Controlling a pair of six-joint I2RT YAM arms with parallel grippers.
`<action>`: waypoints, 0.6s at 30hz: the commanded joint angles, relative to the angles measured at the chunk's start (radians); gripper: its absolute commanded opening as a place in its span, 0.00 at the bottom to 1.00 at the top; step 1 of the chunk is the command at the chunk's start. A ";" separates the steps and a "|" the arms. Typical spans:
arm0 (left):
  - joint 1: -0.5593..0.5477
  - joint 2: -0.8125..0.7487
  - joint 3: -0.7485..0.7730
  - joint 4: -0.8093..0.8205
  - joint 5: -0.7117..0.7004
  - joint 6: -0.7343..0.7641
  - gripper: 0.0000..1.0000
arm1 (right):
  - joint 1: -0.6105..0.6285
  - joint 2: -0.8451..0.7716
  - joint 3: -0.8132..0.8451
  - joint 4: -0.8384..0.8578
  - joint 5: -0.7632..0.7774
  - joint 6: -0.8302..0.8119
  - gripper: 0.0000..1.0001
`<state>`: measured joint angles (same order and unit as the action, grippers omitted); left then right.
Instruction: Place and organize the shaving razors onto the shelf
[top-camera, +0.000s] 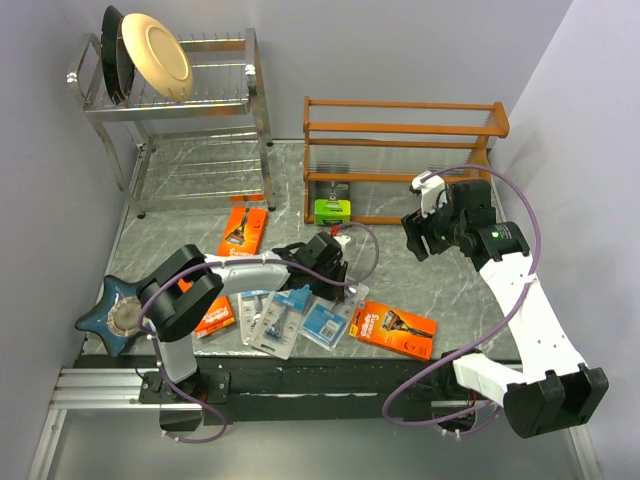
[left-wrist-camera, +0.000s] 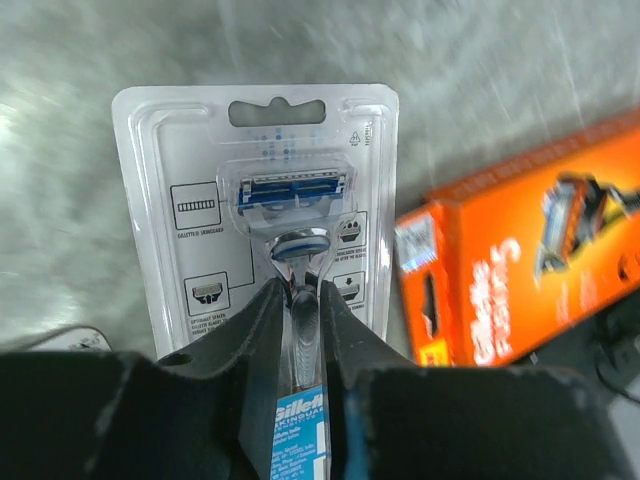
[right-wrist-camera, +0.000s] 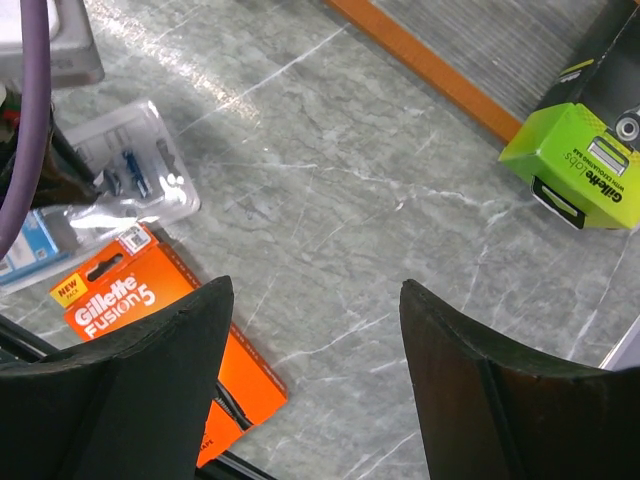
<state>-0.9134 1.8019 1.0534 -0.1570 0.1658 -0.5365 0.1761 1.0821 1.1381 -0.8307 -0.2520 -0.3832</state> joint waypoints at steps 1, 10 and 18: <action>0.036 0.033 0.049 -0.044 -0.163 0.030 0.19 | -0.006 -0.013 0.018 0.025 0.013 -0.016 0.75; 0.114 0.091 0.171 -0.041 -0.295 0.079 0.19 | -0.006 0.028 0.034 0.028 -0.016 -0.032 0.75; 0.171 -0.042 0.151 0.034 0.161 0.265 0.58 | -0.006 0.024 0.005 0.015 -0.009 -0.052 0.76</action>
<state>-0.7433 1.8805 1.1965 -0.1841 0.0231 -0.4080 0.1741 1.1206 1.1389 -0.8238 -0.2562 -0.4160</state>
